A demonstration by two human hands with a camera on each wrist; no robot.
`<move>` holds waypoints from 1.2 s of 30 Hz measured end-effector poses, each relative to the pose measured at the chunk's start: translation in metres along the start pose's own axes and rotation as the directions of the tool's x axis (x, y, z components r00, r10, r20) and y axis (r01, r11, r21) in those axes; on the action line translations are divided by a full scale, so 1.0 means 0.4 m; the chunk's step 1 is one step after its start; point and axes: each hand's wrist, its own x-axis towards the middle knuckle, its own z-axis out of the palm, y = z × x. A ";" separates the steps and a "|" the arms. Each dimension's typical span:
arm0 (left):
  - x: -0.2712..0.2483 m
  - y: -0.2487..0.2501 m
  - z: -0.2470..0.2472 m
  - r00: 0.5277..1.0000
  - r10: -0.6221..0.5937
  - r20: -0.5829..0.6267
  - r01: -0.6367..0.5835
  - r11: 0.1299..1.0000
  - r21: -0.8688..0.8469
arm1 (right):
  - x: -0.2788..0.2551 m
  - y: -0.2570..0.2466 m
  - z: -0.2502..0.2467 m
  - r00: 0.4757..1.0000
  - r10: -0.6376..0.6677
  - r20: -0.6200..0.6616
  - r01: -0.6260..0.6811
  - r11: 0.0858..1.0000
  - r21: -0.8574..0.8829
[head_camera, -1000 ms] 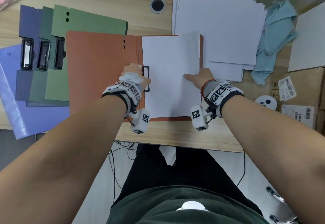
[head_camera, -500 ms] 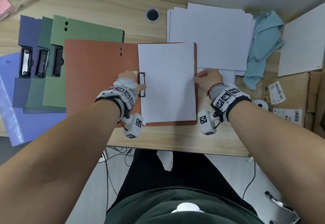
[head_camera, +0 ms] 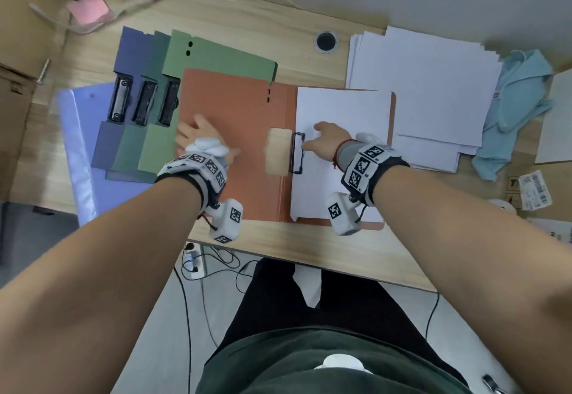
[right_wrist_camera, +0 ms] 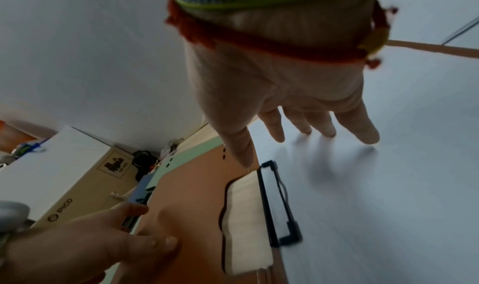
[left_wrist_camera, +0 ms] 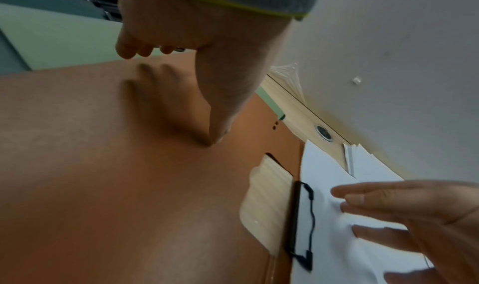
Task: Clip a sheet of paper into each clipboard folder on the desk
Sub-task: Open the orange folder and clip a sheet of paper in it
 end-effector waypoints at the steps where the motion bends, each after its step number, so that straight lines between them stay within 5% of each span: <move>1: 0.003 -0.011 0.002 1.000 -0.011 0.021 0.011 1.000 0.006 | 0.001 0.004 0.006 1.000 0.010 -0.003 -0.010 1.000 -0.021; 11: 0.041 -0.058 -0.036 0.993 -0.012 0.115 0.013 1.000 -0.006 | 0.016 -0.002 0.036 0.997 0.070 0.025 -0.067 0.994 -0.087; 14: 0.049 -0.060 -0.103 0.998 -0.058 0.041 0.063 0.988 -0.139 | 0.012 -0.003 0.031 0.997 0.073 0.032 -0.072 0.997 -0.035; 18: 0.037 -0.007 -0.220 0.990 0.140 0.029 -0.128 0.958 -0.255 | -0.013 -0.015 0.007 0.996 0.073 0.056 -0.078 0.993 0.090; 23: -0.061 0.124 -0.296 0.893 0.449 0.018 -0.408 0.827 -0.386 | -0.083 -0.043 -0.063 0.990 -0.012 0.142 -0.042 0.927 0.372; 28: -0.180 0.249 -0.251 0.757 0.628 0.180 -0.386 0.652 -0.653 | -0.159 -0.005 -0.169 0.997 -0.063 0.045 0.013 0.710 0.704; 32: -0.183 0.281 -0.150 0.724 0.633 0.274 -0.397 0.707 -0.585 | -0.183 0.075 -0.224 0.998 0.002 -0.057 0.041 0.671 0.740; 36: -0.188 0.290 -0.059 0.777 0.537 0.328 -0.375 0.814 -0.444 | -0.173 0.201 -0.235 0.988 0.129 -0.087 -0.023 0.674 0.738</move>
